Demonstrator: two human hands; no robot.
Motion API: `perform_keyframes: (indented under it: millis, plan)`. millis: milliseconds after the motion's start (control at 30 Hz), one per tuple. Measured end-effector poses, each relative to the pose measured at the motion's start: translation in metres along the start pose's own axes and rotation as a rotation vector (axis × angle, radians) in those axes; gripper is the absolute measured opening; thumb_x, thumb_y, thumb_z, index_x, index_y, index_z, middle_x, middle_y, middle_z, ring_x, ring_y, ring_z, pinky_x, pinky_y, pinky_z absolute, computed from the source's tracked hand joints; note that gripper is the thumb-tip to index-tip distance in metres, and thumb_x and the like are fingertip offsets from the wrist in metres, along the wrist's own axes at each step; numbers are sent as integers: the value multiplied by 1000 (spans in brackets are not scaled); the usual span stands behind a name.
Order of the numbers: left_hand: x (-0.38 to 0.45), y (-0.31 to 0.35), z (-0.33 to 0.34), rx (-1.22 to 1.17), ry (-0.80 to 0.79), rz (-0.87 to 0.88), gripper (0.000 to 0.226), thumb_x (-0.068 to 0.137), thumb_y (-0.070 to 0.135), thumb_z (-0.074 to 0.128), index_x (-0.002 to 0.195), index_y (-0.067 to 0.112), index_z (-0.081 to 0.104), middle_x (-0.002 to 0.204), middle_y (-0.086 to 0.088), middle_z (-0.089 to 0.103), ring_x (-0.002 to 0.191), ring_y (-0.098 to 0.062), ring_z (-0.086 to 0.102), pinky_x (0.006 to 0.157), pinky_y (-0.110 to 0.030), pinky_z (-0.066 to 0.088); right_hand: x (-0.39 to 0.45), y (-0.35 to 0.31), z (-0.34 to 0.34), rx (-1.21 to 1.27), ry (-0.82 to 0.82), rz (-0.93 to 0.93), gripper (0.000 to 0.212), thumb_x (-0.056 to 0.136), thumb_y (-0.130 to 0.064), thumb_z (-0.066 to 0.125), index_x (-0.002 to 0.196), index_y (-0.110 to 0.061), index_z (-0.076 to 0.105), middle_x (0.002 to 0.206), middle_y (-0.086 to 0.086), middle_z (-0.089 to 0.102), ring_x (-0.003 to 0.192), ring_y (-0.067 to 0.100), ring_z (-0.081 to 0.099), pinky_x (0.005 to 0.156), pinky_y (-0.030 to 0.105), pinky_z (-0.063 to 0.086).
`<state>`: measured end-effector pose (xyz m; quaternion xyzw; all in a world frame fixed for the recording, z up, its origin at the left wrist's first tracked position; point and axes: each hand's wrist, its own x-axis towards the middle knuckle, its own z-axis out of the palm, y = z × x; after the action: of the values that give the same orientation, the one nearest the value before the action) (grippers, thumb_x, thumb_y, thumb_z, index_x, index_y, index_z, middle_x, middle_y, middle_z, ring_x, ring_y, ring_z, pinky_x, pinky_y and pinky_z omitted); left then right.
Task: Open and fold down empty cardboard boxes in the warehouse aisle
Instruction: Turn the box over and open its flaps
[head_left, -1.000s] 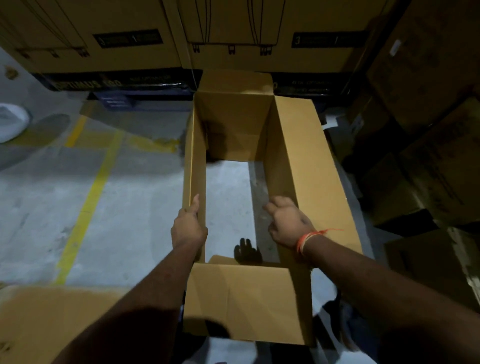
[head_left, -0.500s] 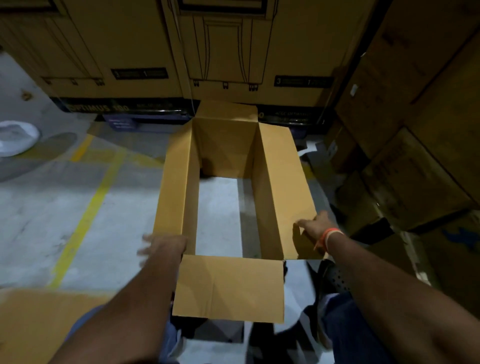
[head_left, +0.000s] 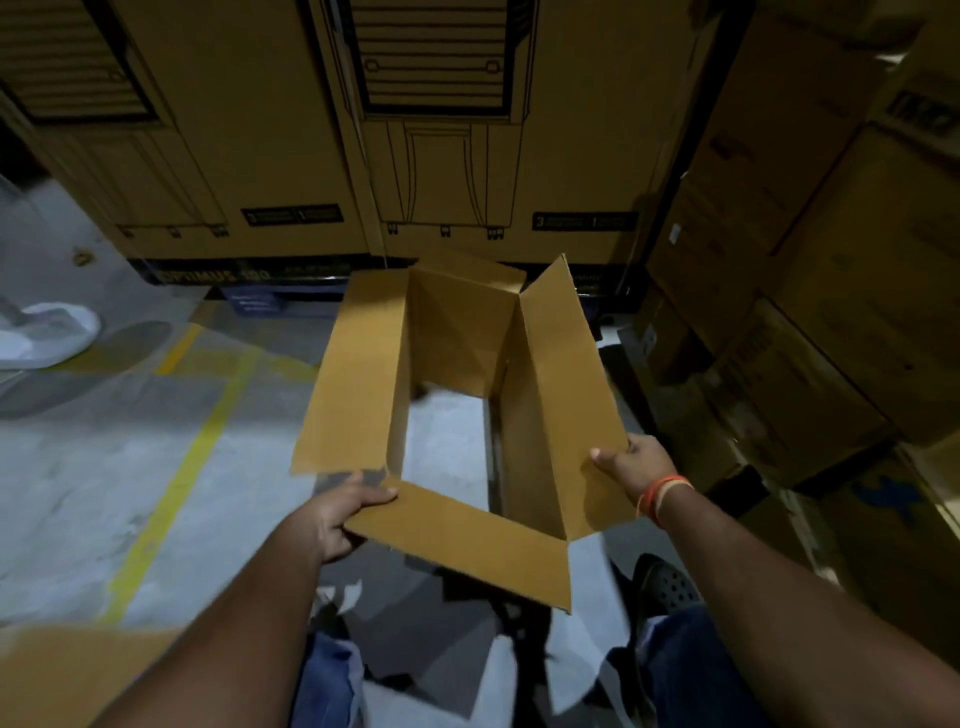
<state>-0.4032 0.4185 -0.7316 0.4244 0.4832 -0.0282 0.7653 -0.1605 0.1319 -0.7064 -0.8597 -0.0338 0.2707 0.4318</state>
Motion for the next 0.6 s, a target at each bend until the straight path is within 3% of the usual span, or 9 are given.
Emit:
perform_keyframes:
  millis: [33,100,200,267,333,400,500,600]
  plan:
    - [-4,5,5,-55,-29,62,69,98,-4,58,149,35,33,119,-15,65,86,-32,68,57,-33,61,-4,-1,4,-35,21,-20,34,91,-19,73,120,-3,68,113,17,71,101,34,66,94,46,53]
    - [-11,14,18,-190,-65,166,76,98,-9,49,148,45,32,122,-13,63,83,-31,63,55,-32,59,-15,-3,11,-87,37,-20,34,91,-23,73,120,-6,69,115,16,71,107,35,66,99,49,51]
    - [-12,15,40,-441,-65,233,53,95,2,54,143,25,50,101,-12,64,81,-29,61,61,-40,60,-36,-4,20,-153,9,-43,33,92,-26,72,120,-9,69,113,12,72,104,31,68,98,45,53]
    - [-15,9,59,-503,-82,206,42,91,19,64,132,18,57,118,-15,60,102,-37,61,74,-56,59,-49,-4,27,-190,-24,-95,31,93,-25,71,120,-10,69,114,10,72,102,28,68,96,38,53]
    - [-19,1,81,-390,-92,185,55,91,31,67,143,26,49,135,-12,54,119,-40,55,92,-69,49,-60,-4,34,-244,-72,-156,23,92,-24,70,113,-15,72,107,5,75,98,23,70,93,33,54]
    - [-23,-5,102,-268,-116,192,69,94,36,64,153,46,30,140,-5,52,127,-37,53,101,-72,41,-70,0,44,-290,-119,-199,11,92,-27,68,96,-19,73,98,1,75,94,20,69,90,33,54]
    - [-17,-15,126,-245,-96,235,84,89,42,71,154,56,18,145,3,54,132,-31,53,99,-63,46,-95,-4,57,-331,-213,-308,28,100,-29,59,73,-20,62,91,2,67,90,18,62,78,24,43]
    - [9,-23,131,-129,104,318,103,67,46,87,152,43,30,134,-5,63,120,-31,63,98,-56,52,-112,-5,70,-424,-344,-445,37,106,-36,45,93,-11,69,101,8,64,95,21,60,86,30,43]
